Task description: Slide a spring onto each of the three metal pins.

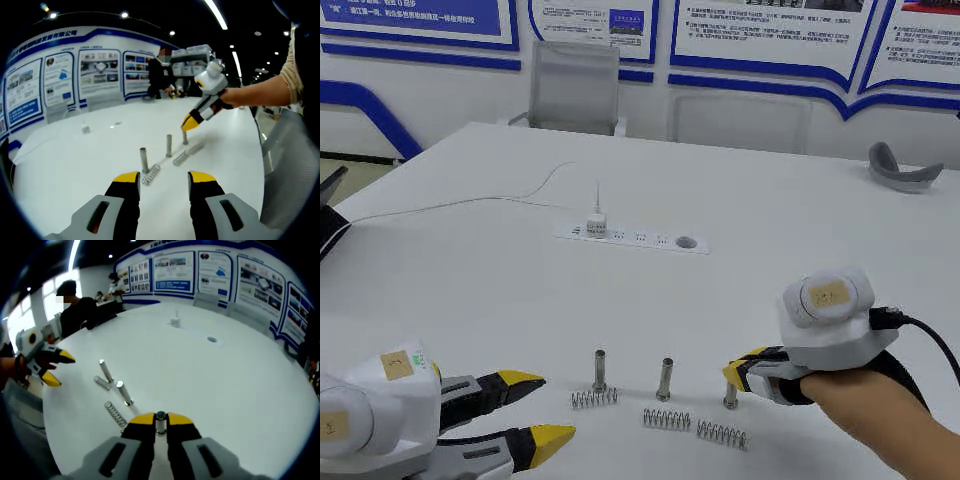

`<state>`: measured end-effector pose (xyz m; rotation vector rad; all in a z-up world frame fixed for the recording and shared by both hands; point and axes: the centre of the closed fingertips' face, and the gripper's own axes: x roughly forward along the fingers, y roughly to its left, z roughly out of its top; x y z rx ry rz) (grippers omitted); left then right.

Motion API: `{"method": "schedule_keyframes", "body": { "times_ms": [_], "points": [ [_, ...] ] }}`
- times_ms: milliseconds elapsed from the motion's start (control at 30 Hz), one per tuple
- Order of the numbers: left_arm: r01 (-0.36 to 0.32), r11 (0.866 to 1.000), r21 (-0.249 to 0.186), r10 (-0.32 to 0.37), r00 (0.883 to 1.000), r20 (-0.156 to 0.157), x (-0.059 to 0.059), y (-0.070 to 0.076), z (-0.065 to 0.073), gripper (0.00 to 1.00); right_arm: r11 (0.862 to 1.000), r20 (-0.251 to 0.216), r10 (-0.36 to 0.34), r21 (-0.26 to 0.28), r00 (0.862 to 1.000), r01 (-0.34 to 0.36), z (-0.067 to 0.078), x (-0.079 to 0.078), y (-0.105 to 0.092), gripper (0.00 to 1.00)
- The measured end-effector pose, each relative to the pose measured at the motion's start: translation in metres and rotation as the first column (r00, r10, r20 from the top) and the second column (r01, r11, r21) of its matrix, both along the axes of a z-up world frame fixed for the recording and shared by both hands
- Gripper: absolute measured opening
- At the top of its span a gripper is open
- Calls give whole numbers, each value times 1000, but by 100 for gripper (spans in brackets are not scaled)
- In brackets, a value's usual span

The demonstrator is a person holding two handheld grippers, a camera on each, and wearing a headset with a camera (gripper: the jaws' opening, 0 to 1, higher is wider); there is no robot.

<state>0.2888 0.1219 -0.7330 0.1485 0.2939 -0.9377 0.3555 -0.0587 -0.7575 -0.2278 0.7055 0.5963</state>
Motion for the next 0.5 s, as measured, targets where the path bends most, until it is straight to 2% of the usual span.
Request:
{"method": "schedule_keyframes", "body": {
  "times_ms": [267,500],
  "points": [
    [6,1000,-11,-6,1000,1,-2,-6,2,39,1000,-2,-5,4,1000,5,0,-2,-2,9],
    [10,1000,-15,-10,1000,5,-3,-7,3,39,1000,14,-5,11,1000,5,4,-1,-3,9]
  ]
}}
